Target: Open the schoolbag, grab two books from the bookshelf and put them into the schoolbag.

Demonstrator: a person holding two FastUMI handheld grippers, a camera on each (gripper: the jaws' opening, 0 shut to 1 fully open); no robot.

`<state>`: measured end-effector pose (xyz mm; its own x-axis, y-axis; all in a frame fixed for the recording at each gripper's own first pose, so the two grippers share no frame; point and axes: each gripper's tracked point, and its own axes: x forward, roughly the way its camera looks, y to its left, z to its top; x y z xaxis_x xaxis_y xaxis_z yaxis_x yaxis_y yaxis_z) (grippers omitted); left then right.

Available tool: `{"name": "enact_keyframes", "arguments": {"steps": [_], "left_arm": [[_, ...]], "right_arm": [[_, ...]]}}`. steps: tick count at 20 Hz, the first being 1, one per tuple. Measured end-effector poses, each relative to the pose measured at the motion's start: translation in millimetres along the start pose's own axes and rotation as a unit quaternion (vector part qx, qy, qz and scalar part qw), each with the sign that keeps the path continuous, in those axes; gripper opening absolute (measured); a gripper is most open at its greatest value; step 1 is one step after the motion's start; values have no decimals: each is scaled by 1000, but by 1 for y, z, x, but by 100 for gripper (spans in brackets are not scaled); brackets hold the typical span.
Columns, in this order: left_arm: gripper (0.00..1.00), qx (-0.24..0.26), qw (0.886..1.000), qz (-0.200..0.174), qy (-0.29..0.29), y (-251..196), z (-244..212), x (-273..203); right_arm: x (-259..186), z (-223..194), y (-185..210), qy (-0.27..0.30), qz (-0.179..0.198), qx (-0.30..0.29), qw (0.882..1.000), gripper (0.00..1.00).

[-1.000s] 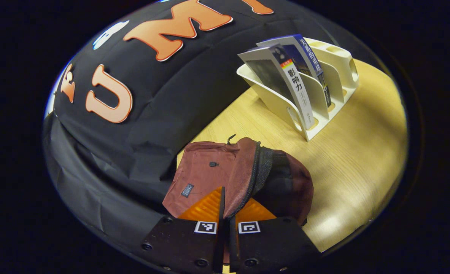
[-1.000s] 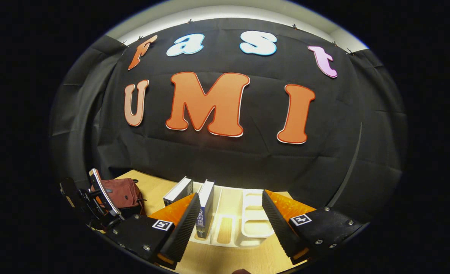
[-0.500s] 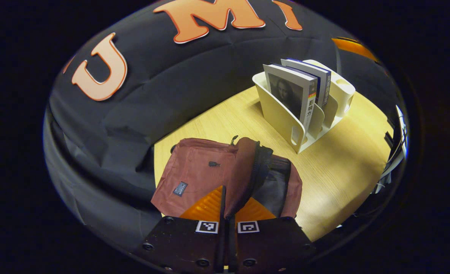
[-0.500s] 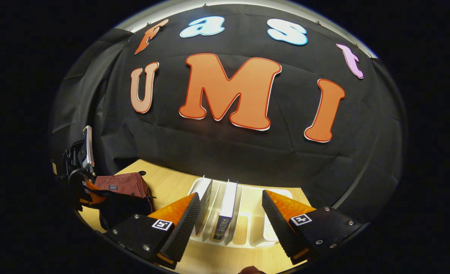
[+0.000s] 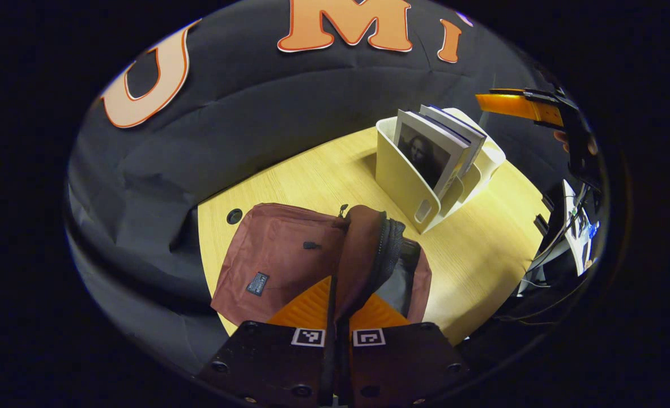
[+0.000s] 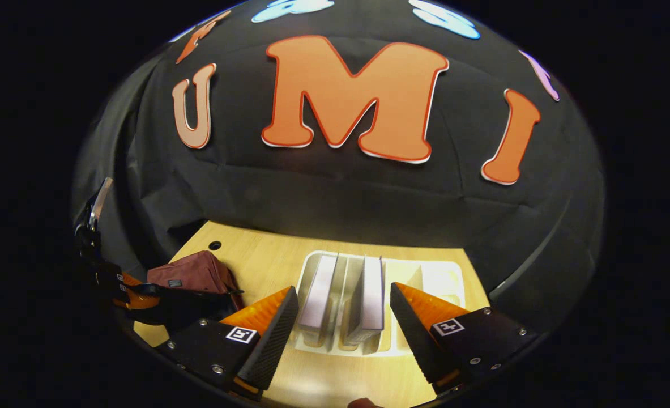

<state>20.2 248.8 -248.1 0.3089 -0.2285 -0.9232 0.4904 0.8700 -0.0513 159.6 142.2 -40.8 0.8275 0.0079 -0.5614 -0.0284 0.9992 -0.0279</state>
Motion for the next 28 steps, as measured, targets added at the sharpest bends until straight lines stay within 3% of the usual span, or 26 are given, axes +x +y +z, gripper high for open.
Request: {"name": "enact_keyframes", "arguments": {"steps": [3, 7, 11, 16, 22, 23, 25, 28], "left_arm": [[4, -10, 1000, -12, -4, 0, -3, 3], [4, -33, 999, -12, -7, 3, -8, 8], [4, -55, 998, -1, -8, 1, -9, 7], [4, -87, 996, 12, -1, -6, -14, 7], [4, -111, 994, 23, 9, -17, -18, 7], [4, -114, 993, 24, 10, -18, -21, 7], [4, -122, 992, 25, 14, -19, -23, 6], [4, -130, 991, 27, 19, -23, -24, 8]], "right_arm": [[20, -2, 19, 61, 28, 34, 997, 97], [48, -9, 24, 118, 29, 28, 992, 97], [79, -25, 31, 191, 48, 54, 979, 97], [118, -44, 25, 245, 37, 43, 968, 96], [144, -68, 20, 285, 23, 27, 958, 69], [143, -69, 19, 292, 19, 31, 956, 56], [144, -71, 17, 298, 19, 44, 953, 42], [139, -74, 13, 302, 31, 41, 952, 37]]}}
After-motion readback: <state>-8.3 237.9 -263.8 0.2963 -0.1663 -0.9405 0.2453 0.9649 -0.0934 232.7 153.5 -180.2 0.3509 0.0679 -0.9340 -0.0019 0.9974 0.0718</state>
